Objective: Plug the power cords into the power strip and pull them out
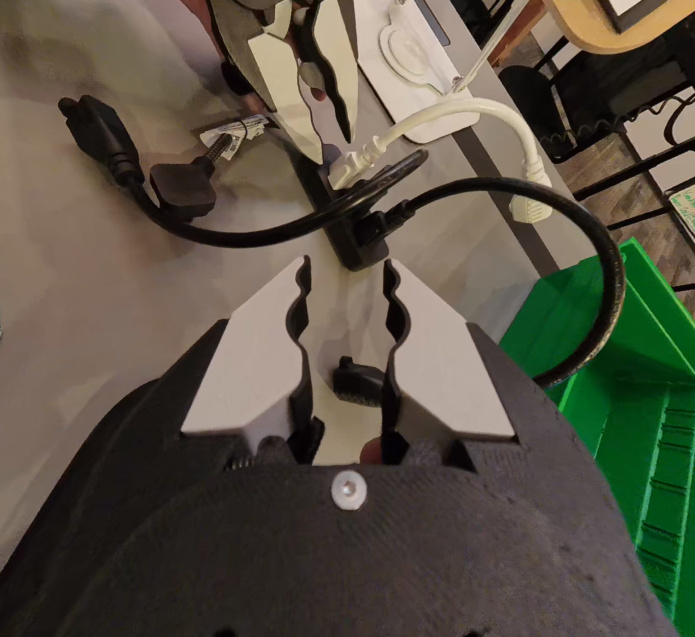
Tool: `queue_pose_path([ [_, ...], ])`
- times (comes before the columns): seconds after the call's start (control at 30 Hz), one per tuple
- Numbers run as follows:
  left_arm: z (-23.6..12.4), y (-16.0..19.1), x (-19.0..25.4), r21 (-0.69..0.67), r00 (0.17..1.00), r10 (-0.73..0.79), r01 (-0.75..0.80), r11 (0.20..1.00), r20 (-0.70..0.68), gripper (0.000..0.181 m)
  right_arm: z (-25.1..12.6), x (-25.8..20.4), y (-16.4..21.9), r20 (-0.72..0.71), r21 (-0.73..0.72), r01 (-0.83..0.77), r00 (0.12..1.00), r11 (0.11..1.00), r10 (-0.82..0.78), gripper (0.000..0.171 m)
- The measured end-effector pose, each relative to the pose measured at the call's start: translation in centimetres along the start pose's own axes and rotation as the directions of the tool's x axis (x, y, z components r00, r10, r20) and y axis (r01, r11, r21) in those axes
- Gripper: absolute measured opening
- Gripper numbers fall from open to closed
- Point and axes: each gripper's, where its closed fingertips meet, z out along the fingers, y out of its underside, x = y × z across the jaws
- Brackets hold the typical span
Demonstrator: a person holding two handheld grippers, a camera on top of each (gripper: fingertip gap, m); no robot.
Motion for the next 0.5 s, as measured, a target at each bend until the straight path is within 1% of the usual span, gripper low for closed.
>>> queue_pose_path([
  [0.17,-0.5,0.3,-0.4,-0.008,1.000,-0.002,0.002,1.000,0.007,0.039,-0.4,-0.6,1.2,0.005,-0.006,-0.030,1.000,1.000,0.030,0.035],
  [0.3,-1.1,0.5,-0.7,0.005,1.000,-0.027,0.027,1.000,-0.012,0.045,-0.5,-1.7,2.9,0.020,-0.032,-0.126,0.992,0.991,0.127,0.034],
  [0.37,-1.4,0.6,-1.1,0.013,0.999,-0.041,0.041,0.999,-0.006,0.045,-0.4,-2.3,3.6,0.029,-0.039,-0.147,0.989,0.988,0.148,0.033],
  [0.47,-1.2,1.3,-1.3,-0.016,0.998,-0.063,0.063,0.998,-0.007,0.048,0.0,-3.1,4.3,0.051,-0.044,-0.173,0.983,0.984,0.175,0.034],
  [0.5,-1.1,1.2,-1.2,-0.003,0.997,-0.072,0.072,0.997,-0.019,0.048,0.2,-3.4,4.4,0.059,-0.043,-0.180,0.981,0.983,0.183,0.034],
])
